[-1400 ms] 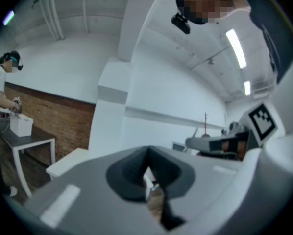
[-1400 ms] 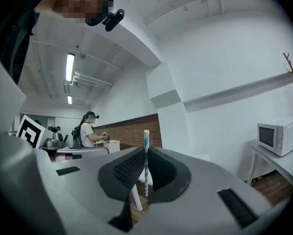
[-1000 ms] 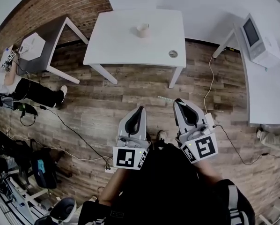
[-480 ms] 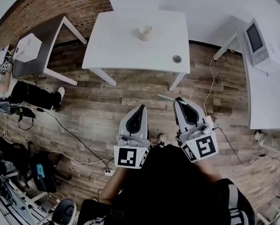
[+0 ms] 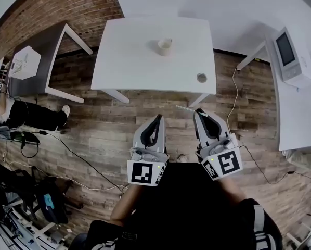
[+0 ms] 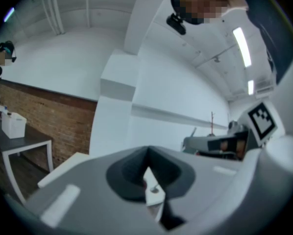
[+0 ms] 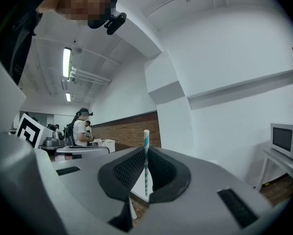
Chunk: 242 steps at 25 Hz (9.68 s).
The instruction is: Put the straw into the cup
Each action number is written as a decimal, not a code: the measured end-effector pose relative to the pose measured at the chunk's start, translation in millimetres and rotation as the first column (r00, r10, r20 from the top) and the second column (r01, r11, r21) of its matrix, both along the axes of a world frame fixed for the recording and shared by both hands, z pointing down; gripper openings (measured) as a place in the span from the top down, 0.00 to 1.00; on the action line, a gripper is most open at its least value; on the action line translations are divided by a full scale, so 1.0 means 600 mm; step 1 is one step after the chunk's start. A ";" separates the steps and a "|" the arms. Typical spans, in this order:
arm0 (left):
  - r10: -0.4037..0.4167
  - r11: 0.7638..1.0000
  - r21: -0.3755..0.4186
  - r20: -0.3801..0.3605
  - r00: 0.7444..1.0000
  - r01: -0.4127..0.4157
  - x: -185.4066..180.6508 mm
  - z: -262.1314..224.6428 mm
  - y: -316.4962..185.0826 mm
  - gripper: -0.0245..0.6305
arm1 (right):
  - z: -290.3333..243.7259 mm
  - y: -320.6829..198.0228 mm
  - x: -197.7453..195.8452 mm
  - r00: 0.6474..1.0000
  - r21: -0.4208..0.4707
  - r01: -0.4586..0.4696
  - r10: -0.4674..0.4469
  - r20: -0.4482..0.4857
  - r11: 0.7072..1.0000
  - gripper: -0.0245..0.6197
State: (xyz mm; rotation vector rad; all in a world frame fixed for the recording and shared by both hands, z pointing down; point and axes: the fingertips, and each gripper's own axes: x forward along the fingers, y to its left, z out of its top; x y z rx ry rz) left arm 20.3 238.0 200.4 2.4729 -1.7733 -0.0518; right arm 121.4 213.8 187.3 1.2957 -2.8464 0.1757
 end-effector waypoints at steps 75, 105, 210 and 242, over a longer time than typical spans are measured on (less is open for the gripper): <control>0.099 0.987 -0.120 -0.048 0.994 -0.105 -0.147 0.117 -0.466 0.96 | 0.113 -0.450 -0.165 0.993 -0.100 -0.090 0.082 -0.085 0.991 0.93; 0.079 0.973 -0.209 -0.080 0.994 -0.095 -0.101 0.235 -0.561 0.96 | 0.218 -0.571 -0.147 0.991 -0.131 -0.102 0.089 -0.103 0.986 0.93; 0.086 0.949 -0.292 -0.121 0.989 -0.119 -0.088 0.335 -0.608 0.96 | 0.372 -0.646 -0.173 0.982 -0.153 -0.129 0.105 -0.155 0.980 0.93; 0.092 0.947 -0.298 -0.113 0.989 -0.122 -0.075 0.334 -0.588 0.96 | 0.394 -0.605 -0.147 0.980 -0.159 -0.166 0.145 -0.136 0.973 0.93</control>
